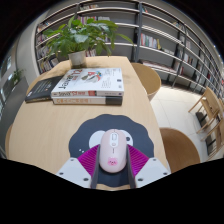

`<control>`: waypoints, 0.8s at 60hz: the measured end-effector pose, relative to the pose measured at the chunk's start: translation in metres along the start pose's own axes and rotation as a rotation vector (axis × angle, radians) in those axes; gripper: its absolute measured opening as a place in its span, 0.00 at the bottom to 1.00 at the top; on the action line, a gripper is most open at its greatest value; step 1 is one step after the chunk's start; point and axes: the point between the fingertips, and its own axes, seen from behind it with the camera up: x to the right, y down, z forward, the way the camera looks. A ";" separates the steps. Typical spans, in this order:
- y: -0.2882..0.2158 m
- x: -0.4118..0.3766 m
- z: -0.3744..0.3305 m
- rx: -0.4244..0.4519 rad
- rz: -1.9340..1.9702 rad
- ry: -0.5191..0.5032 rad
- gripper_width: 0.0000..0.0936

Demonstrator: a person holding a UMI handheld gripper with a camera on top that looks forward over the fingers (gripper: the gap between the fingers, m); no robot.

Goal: Arrange mouse

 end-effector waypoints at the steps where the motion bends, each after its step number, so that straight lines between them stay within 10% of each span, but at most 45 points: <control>1: 0.000 0.000 0.000 -0.005 0.002 0.000 0.49; 13: -0.028 -0.008 -0.041 0.013 -0.011 0.043 0.83; 28: -0.086 -0.097 -0.179 0.212 -0.016 0.037 0.85; 48: -0.017 -0.231 -0.300 0.284 0.005 -0.025 0.85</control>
